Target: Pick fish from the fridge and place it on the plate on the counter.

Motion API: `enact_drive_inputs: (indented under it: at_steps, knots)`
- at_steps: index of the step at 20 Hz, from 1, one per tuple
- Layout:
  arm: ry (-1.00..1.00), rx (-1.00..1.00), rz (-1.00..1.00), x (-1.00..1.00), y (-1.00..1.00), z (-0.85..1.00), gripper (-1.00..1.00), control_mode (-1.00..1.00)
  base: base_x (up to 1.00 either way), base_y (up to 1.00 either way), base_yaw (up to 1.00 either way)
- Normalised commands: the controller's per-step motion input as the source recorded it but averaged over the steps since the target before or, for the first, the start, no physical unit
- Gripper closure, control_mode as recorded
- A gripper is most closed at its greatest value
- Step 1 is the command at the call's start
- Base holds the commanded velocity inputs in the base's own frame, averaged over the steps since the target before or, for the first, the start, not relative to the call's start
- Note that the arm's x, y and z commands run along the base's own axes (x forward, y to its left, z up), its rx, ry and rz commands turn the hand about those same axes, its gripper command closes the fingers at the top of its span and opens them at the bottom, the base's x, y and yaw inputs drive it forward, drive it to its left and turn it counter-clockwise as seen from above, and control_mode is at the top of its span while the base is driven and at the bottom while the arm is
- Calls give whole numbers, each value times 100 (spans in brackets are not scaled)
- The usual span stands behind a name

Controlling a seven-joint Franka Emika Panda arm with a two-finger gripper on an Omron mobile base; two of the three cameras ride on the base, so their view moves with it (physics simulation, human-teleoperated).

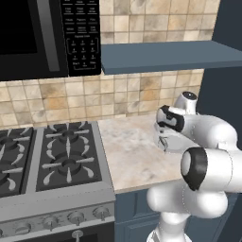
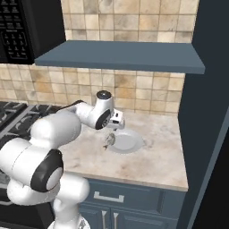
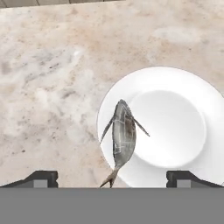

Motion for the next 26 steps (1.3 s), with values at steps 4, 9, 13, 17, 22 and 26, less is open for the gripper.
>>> enact_drive_inputs:
  at_steps: [4, 9, 13, 17, 22, 26]
  knots:
    - [-3, 0, 0, -89, 15, 38, -100, -100, 0, 0, 0]
    - [-2, 0, 0, -100, 19, 36, -100, -100, 0, 0, 0]
    - [0, 0, 0, -92, 25, 61, -100, -100, 0, 0, 0]
    - [0, 0, 0, -83, 38, 58, -100, -100, 0, 0, 0]
    - [0, 0, 0, -80, 41, 51, -100, -100, 0, 0, 0]
    - [-1, 0, 0, -39, 26, 67, -100, -100, 0, 0, 0]
